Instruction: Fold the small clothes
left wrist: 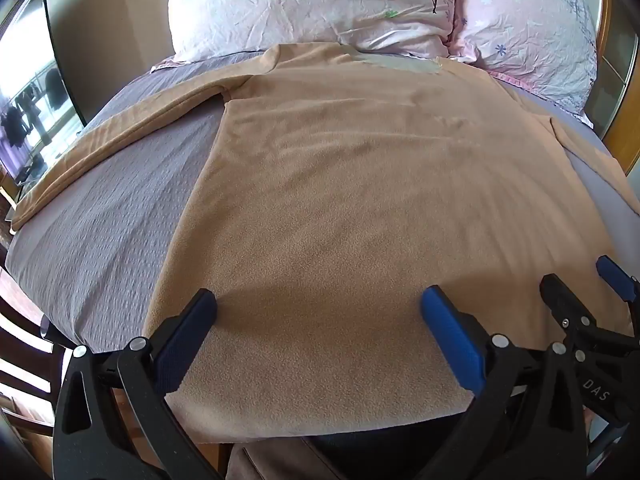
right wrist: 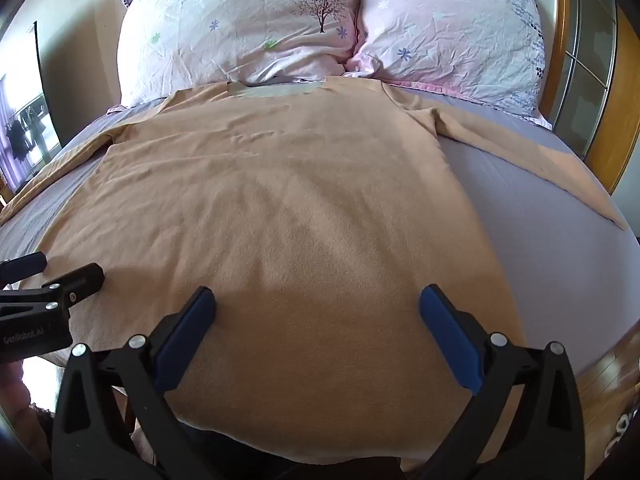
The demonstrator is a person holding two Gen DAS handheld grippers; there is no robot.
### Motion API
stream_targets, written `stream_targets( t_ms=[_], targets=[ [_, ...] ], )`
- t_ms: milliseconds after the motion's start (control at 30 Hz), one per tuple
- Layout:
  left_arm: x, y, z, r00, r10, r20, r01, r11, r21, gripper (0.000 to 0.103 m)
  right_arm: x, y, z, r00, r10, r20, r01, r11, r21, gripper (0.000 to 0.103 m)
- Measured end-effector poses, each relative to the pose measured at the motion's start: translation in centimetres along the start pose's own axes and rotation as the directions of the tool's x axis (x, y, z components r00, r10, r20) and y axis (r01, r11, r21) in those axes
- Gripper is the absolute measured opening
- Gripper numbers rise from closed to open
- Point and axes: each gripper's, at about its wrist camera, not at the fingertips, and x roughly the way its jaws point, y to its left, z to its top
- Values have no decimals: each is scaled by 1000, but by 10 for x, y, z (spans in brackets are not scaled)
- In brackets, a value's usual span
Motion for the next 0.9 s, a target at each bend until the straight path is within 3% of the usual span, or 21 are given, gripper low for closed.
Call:
stream_targets(
  t_ms=[900],
  targets=[
    [0, 0, 0, 1000, 1, 6, -1, 1000, 1, 102, -1, -3, -1, 1000, -1, 7, 1, 1000, 1, 101]
  ],
)
